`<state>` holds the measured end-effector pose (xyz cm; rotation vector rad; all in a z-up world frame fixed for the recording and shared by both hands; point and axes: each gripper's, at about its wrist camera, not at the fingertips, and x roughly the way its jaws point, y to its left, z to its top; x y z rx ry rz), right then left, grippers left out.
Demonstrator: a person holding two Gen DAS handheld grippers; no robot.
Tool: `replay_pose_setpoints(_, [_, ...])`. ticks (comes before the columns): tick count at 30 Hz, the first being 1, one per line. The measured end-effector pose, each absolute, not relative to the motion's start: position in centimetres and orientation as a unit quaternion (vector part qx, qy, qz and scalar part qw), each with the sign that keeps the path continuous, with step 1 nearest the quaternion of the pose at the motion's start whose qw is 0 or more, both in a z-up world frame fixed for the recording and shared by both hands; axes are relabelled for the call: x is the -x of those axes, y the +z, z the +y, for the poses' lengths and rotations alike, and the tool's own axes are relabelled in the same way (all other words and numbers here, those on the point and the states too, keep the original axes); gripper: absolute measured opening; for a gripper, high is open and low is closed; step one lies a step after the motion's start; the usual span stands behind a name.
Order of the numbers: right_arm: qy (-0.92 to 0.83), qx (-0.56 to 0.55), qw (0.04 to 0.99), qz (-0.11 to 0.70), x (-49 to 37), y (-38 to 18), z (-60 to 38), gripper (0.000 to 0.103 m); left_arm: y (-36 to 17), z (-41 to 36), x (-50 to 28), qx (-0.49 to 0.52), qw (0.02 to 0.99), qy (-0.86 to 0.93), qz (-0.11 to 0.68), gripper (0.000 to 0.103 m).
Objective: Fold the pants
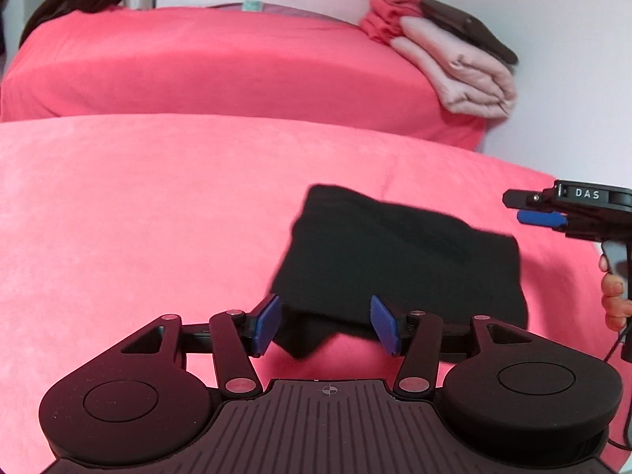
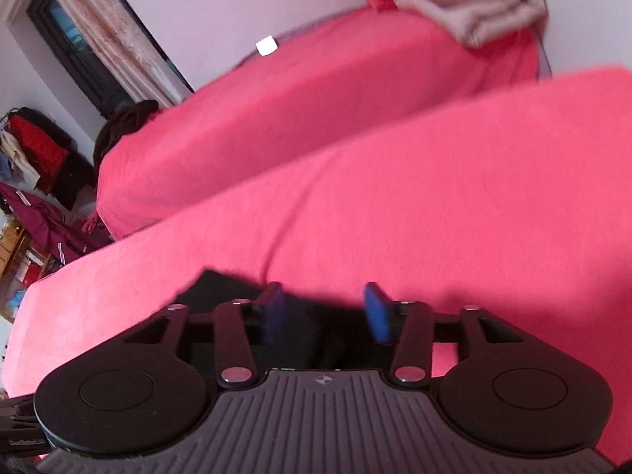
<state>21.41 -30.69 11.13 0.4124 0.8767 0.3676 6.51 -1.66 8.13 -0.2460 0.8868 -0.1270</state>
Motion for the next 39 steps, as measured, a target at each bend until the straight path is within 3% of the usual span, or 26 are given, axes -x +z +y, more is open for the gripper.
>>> replay_pose_setpoints(5, [0.247, -0.131, 0.857, 0.434, -24.9, 12.5, -23.3, 0.069, 6.7, 0.1, -9.3, 0.159, 0.883, -0.067, 0.435, 0.103])
replay_pose_setpoints(14, [0.266, -0.072, 0.798, 0.536, -30.0, 6.7, -13.2, 0.072, 3.6, -1.0, -10.0, 0.144, 0.875, -0.093, 0.452, 0.103])
replay_pose_setpoints(16, [0.281, -0.058, 0.79, 0.541, -29.2, 5.3, -12.6, 0.04, 3.5, -1.3, -9.7, 0.138, 0.878, -0.093, 0.448, 0.103])
replay_pose_setpoints(17, [0.278, -0.038, 0.804, 0.525, -28.8, 5.4, -12.2, 0.015, 3.6, -1.5, -9.6, 0.137, 0.88, -0.094, 0.444, 0.103])
replay_pose_setpoints(20, [0.255, -0.055, 0.825, 0.502, -29.4, 5.9, -12.5, 0.013, 3.6, -2.7, -9.1, 0.112, 0.887, -0.088, 0.44, 0.103])
replay_pose_setpoints(21, [0.235, -0.057, 0.831, 0.501, -29.8, 5.8, -12.6, 0.005, 3.6, -3.2, -9.0, 0.103, 0.889, -0.086, 0.438, 0.103])
replay_pose_setpoints(23, [0.226, -0.062, 0.826, 0.512, -30.4, 5.0, -12.5, 0.005, 3.4, -4.2, -8.8, 0.075, 0.894, -0.08, 0.434, 0.103])
replay_pose_setpoints(28, [0.256, -0.019, 0.845, 0.469, -27.8, 6.2, -11.5, 0.011, 3.6, -4.4, -8.2, 0.075, 0.894, -0.077, 0.436, 0.103])
replay_pose_setpoints(29, [0.257, -0.018, 0.853, 0.454, -27.1, 7.0, -11.5, 0.018, 3.6, -4.4, -8.2, 0.074, 0.893, -0.077, 0.437, 0.103])
replay_pose_setpoints(32, [0.27, 0.01, 0.87, 0.412, -25.5, 8.9, -11.3, 0.027, 4.0, -4.4, -8.3, 0.075, 0.892, -0.063, 0.441, 0.103])
replay_pose_setpoints(35, [0.276, 0.015, 0.874, 0.399, -24.2, 10.2, -11.7, 0.046, 4.9, -4.6, -8.2, 0.068, 0.891, -0.054, 0.446, 0.103])
replay_pose_setpoints(39, [0.257, 0.0, 0.877, 0.407, -22.8, 9.8, -14.3, 0.058, 5.5, -5.1, -7.2, 0.043, 0.892, -0.05, 0.448, 0.103])
